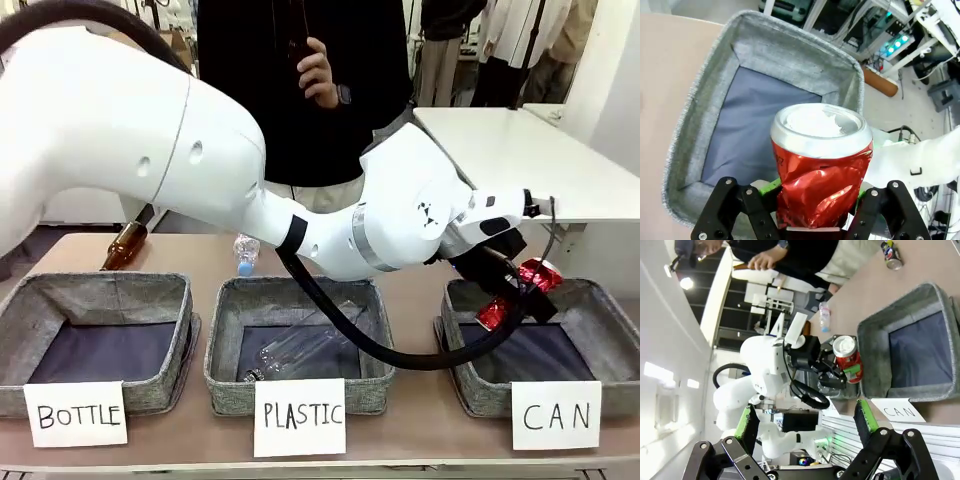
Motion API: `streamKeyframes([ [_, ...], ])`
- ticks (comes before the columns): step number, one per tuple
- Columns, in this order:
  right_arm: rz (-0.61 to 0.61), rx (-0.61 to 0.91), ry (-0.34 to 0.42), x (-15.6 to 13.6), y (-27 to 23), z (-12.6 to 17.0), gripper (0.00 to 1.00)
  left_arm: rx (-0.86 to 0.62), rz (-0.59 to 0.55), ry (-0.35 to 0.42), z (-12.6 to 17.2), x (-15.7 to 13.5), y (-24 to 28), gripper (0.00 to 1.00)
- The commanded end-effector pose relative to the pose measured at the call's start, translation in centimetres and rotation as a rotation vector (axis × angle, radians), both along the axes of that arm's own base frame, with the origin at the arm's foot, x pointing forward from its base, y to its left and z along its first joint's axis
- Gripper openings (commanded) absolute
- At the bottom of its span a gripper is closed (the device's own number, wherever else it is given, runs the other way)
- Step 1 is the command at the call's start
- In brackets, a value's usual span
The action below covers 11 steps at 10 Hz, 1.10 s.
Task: Sort the can waste into the basket.
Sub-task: Pick up the can waste from the table and place it in the right Fabric basket.
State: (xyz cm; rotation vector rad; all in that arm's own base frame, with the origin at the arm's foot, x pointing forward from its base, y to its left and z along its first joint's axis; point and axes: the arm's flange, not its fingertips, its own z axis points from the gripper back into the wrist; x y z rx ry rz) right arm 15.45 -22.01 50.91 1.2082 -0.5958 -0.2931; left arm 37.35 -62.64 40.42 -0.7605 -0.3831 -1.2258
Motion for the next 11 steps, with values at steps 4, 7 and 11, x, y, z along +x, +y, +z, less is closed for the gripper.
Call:
streamKeyframes([
  [4,-0.015,0.007,0.004,0.3,0.0,0.1,1.0,0.013,0.018,0.029,2.0,1.1,0.1,1.0],
  [7,-0.015,0.007,0.004,0.3,0.0,0.1,1.0,0.003,0.033,0.021,2.5,1.4,0.6,1.0],
  [11,-0.015,0.007,0.004,0.3,0.0,0.1,1.0,0.042,0.082,0.016,2.7,1.9,1.1,1.0],
])
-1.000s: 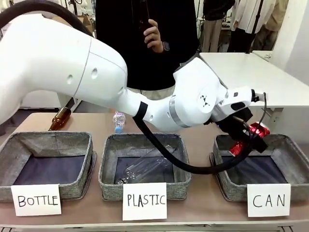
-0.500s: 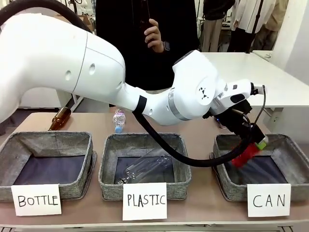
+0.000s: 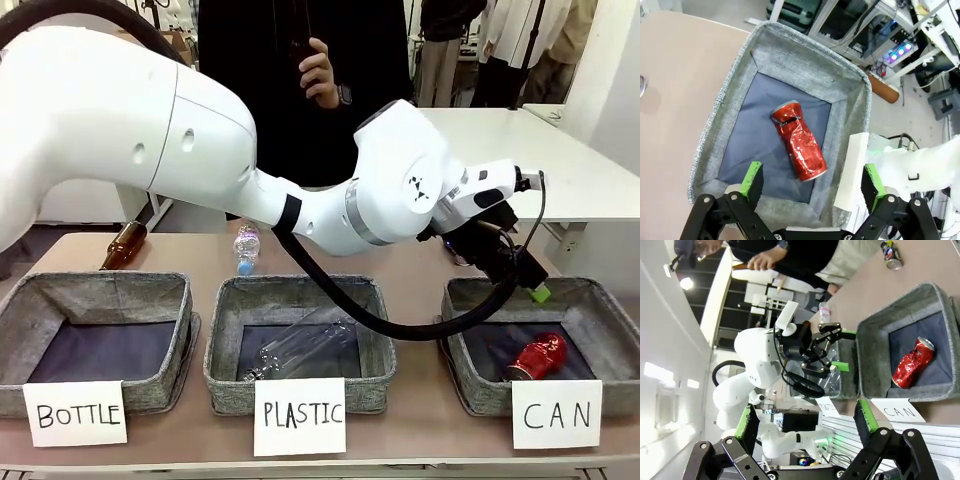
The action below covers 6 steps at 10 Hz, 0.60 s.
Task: Sort the can waste into the basket.
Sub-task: Pick up the can waste from the table and place it in the right Fabric basket.
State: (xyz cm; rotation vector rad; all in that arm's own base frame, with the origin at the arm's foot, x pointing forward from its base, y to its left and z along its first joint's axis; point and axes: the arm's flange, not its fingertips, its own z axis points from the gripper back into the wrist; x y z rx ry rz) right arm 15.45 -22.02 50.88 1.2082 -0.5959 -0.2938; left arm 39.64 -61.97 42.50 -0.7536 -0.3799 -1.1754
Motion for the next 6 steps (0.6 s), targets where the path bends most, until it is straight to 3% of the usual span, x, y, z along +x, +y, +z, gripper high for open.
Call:
streamKeyframes([
  [1,-0.014,0.007,0.004,0.3,0.0,0.1,1.0,0.145,0.098,0.03,1.0,0.0,1.4,1.0],
  [2,-0.014,0.007,0.004,0.3,0.0,0.1,1.0,0.284,0.156,0.13,2.7,0.9,4.5,1.0],
  [4,-0.016,-0.031,-0.01,1.1,-1.0,1.2,1.0,0.426,0.339,0.16,8.6,2.7,13.5,1.0],
  [6,0.061,-0.109,0.032,6.2,1.7,3.0,1.0,0.498,0.501,0.336,14.1,3.1,24.7,1.0],
])
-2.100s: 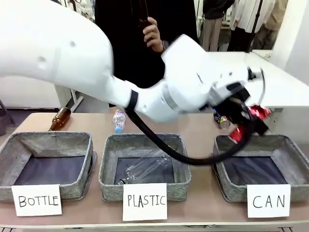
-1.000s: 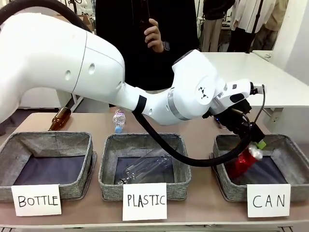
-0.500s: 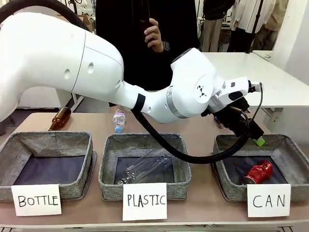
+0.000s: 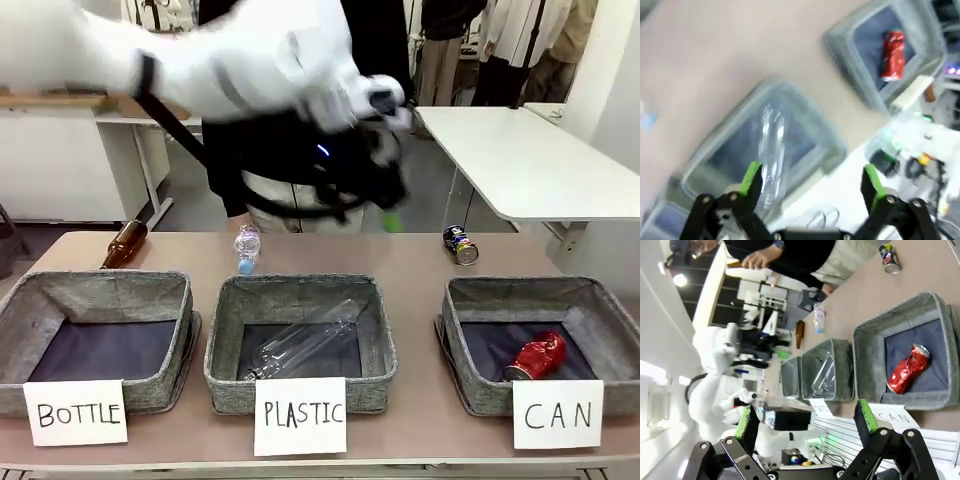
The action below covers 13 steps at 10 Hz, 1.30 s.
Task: Sort the can waste into the basket.
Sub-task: Pick up the can waste from the table and place it in the right Fabric basket.
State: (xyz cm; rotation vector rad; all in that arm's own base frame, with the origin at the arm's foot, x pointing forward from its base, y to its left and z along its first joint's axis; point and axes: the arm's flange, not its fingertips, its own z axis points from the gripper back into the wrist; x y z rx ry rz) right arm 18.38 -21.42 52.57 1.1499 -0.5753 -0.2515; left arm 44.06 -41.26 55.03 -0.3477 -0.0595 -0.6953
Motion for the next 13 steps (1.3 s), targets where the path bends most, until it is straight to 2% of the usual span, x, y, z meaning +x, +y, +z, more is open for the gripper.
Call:
streamKeyframes([
  [1,0.099,-0.091,0.016,6.2,4.5,3.1,1.0,-0.052,0.236,0.107,3.2,-1.8,10.9,1.0],
  [2,0.166,-0.099,-0.018,8.5,7.8,5.1,1.0,-0.149,0.351,0.149,4.2,-2.7,16.9,1.0],
  [3,0.244,-0.095,-0.043,10.9,11.3,7.0,1.0,-0.267,0.498,0.124,5.1,-3.7,22.8,1.0],
  [5,0.353,-0.164,-0.029,14.6,18.8,8.9,1.0,-0.546,0.771,0.002,6.2,-7.2,34.8,1.0],
  [6,0.389,-0.161,-0.018,14.9,21.6,9.1,1.0,-0.683,0.818,0.033,5.2,-8.5,39.7,1.0],
  [8,0.308,-0.155,-0.007,14.8,23.6,8.5,1.0,-0.919,0.78,0.15,1.9,-9.8,46.6,1.0],
  [9,0.409,-0.176,-0.029,14.6,23.6,9.0,1.0,-0.662,0.821,0.132,6.0,-8.8,42.7,1.0],
  [13,0.409,-0.176,-0.029,14.6,23.6,9.0,1.0,-0.662,0.821,0.132,6.0,-8.8,42.7,1.0],
])
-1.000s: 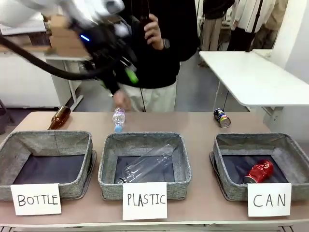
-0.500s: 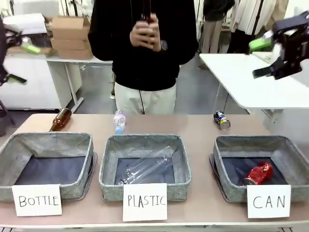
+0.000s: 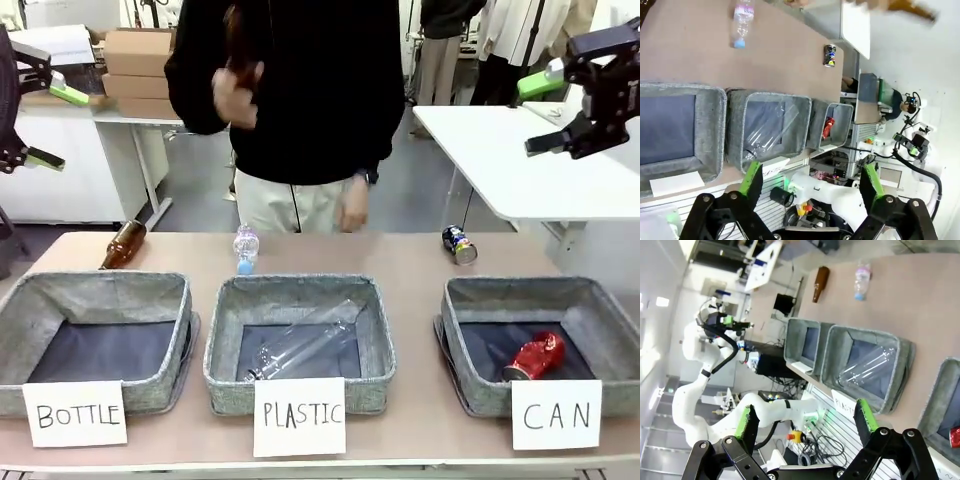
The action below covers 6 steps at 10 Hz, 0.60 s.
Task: Sort the can waste into the basket.
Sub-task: Pick up the can waste from the table and place it in the right Fabric basket.
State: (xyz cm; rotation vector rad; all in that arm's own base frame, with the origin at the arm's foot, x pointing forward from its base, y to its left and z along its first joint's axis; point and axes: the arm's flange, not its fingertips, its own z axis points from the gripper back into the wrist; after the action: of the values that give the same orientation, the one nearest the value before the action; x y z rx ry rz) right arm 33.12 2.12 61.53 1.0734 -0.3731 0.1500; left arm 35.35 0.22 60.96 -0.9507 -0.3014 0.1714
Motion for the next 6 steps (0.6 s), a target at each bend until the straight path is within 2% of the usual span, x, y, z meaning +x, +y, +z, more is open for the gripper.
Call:
streamKeyframes([
  [1,0.014,-0.002,-0.003,-0.12,0.03,0.06,1.0,0.013,0.011,0.017,0.03,-0.11,1.22,1.0],
  [6,0.014,-0.002,-0.003,-0.12,0.03,0.06,1.0,0.013,0.011,0.017,0.03,-0.11,1.22,1.0],
])
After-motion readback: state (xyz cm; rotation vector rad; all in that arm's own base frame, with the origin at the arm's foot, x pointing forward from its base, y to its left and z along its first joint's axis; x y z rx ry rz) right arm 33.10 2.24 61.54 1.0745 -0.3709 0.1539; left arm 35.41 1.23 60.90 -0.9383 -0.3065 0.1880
